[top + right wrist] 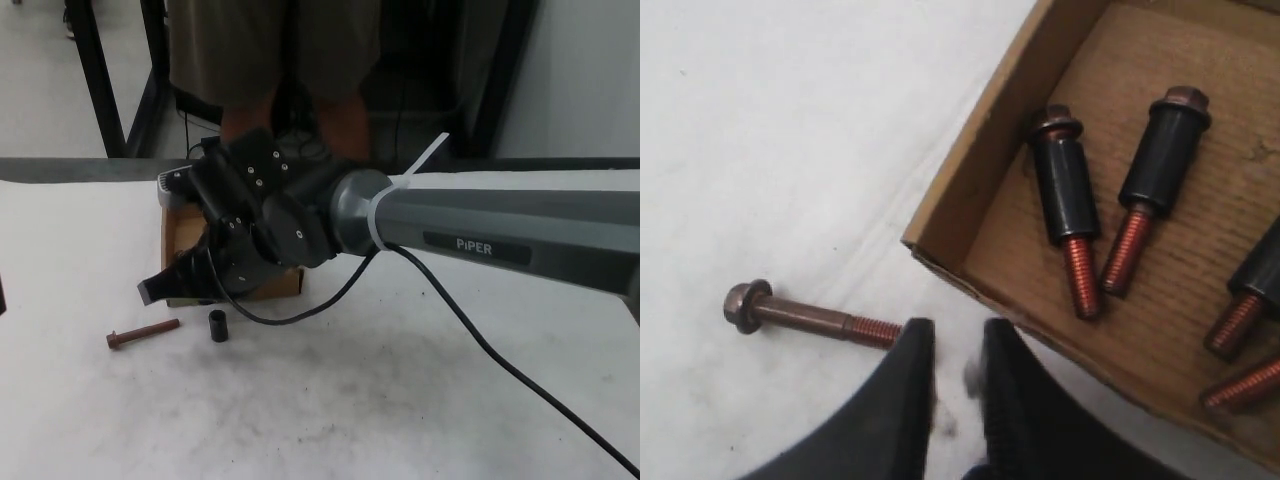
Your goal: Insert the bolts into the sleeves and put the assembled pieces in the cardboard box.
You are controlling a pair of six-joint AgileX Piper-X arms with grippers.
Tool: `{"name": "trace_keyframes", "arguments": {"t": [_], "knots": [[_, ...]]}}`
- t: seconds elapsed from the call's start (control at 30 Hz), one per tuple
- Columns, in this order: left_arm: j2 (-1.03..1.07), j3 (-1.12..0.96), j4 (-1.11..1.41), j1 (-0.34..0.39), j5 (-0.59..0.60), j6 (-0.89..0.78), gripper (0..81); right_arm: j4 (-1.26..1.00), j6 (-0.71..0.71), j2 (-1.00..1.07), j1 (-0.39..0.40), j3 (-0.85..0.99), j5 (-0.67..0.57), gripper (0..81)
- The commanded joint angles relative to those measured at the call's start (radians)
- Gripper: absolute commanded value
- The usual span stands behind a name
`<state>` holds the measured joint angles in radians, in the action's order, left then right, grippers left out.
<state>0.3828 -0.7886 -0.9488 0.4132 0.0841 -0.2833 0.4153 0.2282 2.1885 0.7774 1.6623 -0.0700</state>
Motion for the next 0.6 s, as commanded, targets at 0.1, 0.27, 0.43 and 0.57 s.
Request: {"name": "trace_keyframes", "arguments": {"t": [0.1,0.27,0.43,0.57], "knots": [[-0.006,-0.011,0.011,0.004,-0.014,0.021,49.9,-0.001,0.028,0.026,-0.003,0.011,-0.049,12.6],[-0.006,-0.011,0.011,0.004,-0.015,0.03,49.9,0.045,0.026,0.034,-0.003,0.011,-0.039,12.6],[-0.006,-0.011,0.011,0.004,-0.015,0.03,49.9,0.086,-0.016,0.034,-0.004,0.011,-0.016,12.6],[-0.006,-0.011,0.011,0.004,-0.015,0.03,49.9,0.147,-0.019,0.034,-0.004,0.011,-0.018,12.6]]}}
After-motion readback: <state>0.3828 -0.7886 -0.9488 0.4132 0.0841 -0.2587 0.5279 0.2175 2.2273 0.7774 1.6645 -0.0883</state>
